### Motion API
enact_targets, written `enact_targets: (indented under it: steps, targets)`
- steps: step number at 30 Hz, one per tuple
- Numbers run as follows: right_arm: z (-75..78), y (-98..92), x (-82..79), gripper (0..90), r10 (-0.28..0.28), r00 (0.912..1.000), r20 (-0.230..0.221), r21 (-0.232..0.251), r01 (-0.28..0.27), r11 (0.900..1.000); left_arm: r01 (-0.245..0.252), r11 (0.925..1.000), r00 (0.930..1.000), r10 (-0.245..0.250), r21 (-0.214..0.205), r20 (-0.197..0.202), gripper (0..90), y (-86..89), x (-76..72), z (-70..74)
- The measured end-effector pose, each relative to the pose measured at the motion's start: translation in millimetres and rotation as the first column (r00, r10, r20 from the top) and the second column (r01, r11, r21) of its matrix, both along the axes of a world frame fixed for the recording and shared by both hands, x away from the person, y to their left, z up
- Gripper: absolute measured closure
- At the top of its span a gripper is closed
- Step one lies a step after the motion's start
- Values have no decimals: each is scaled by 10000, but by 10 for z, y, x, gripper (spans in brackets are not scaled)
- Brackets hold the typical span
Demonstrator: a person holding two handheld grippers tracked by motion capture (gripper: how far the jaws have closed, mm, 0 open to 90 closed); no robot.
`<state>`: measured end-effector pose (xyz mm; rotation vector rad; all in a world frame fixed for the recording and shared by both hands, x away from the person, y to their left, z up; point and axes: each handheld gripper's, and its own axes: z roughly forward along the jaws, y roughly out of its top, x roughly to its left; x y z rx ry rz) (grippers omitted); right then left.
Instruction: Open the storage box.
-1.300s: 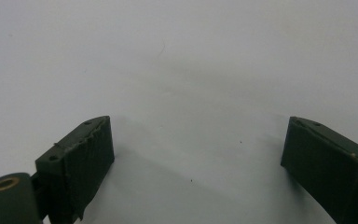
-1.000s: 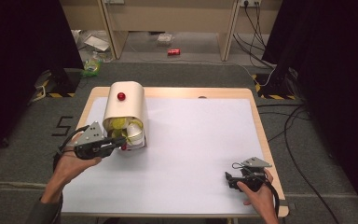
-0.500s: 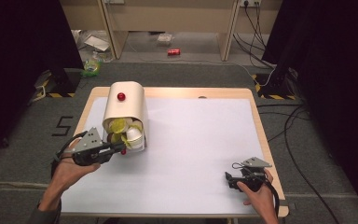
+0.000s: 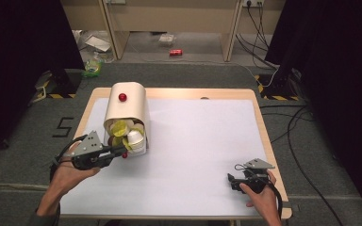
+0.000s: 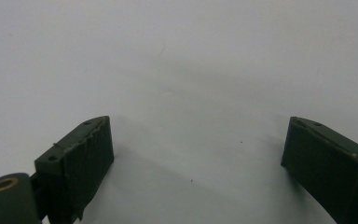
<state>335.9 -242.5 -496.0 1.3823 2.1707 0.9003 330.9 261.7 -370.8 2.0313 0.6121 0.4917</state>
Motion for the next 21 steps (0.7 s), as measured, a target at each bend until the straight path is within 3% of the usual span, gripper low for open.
enact_targets:
  steps: [12,21]
  targets:
    - [0,0,0,90,2,10000,1,-2,-2,10000,39,9998,9997,-44,-204,-222,822,24,-30,-17]
    - [0,0,0,90,6,10000,3,-1,-6,10000,-218,9993,9988,204,-298,-445,770,30,-6,-43]
